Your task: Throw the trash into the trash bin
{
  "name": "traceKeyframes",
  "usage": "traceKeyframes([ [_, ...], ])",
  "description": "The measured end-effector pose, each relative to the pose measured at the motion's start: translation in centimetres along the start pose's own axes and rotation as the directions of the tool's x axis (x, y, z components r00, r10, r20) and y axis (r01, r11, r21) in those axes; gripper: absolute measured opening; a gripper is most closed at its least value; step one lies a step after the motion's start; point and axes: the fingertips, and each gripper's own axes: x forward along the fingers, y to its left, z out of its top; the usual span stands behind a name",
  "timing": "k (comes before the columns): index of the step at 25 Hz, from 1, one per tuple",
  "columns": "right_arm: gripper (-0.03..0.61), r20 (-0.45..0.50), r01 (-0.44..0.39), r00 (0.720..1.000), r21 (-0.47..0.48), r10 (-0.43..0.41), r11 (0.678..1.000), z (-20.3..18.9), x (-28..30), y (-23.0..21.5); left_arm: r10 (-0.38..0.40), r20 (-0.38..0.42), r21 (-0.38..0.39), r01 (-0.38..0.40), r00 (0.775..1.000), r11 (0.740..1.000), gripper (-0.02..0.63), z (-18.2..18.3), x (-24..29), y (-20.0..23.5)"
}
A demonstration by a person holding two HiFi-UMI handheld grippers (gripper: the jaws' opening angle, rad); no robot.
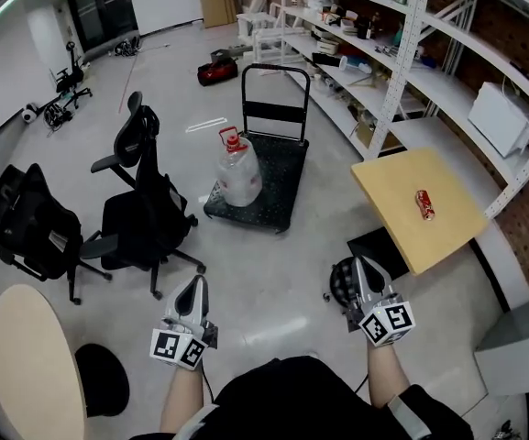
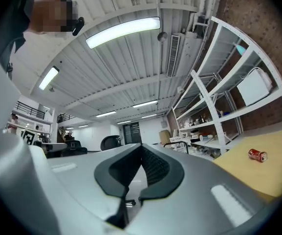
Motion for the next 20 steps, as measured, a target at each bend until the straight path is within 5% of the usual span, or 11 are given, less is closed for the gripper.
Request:
traceKeyframes([
  [10, 0.006, 0.014, 0.077, 0.997, -0.075, -0.076, 0.994, 1.2, -4.4, -8.1, -0.152, -0.004, -0.09, 0.151, 0.988, 0.984, 0.003, -3.3, 9.6, -8.8],
  [20, 0.006, 0.028, 0.32, 0.947, -0.072, -0.319, 0.945, 2.7, -13.8, -20.1, -0.344, -0.072, -0.075, 0.339, 0.936, 0.938, 0.003, -9.2, 18.8, -19.8],
])
